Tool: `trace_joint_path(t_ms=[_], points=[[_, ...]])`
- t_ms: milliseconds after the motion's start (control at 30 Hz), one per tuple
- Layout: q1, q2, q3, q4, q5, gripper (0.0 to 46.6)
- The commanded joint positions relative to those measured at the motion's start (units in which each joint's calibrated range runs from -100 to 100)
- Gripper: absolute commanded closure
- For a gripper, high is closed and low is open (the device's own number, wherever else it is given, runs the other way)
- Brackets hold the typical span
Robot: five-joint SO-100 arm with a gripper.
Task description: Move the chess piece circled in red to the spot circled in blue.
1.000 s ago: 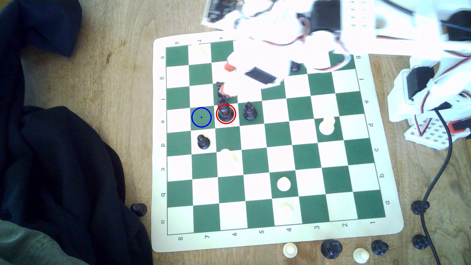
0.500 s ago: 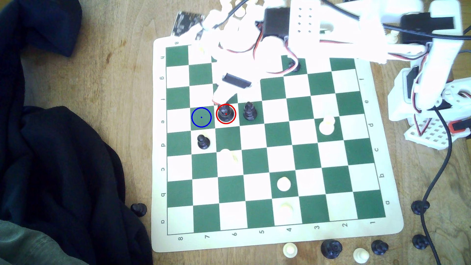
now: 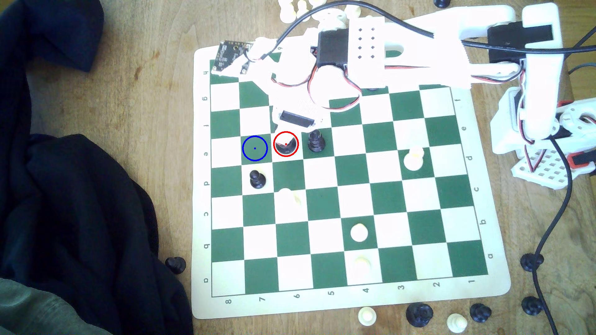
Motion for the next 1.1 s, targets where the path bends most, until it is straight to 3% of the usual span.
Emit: trace_joint_path(t_ms=[0, 1067], points=[[-0.28, -0.99, -5.77, -2.47, -0.05, 30.6], [-1.22, 3.00, -6.86, -1.32, 0.15, 34.2]])
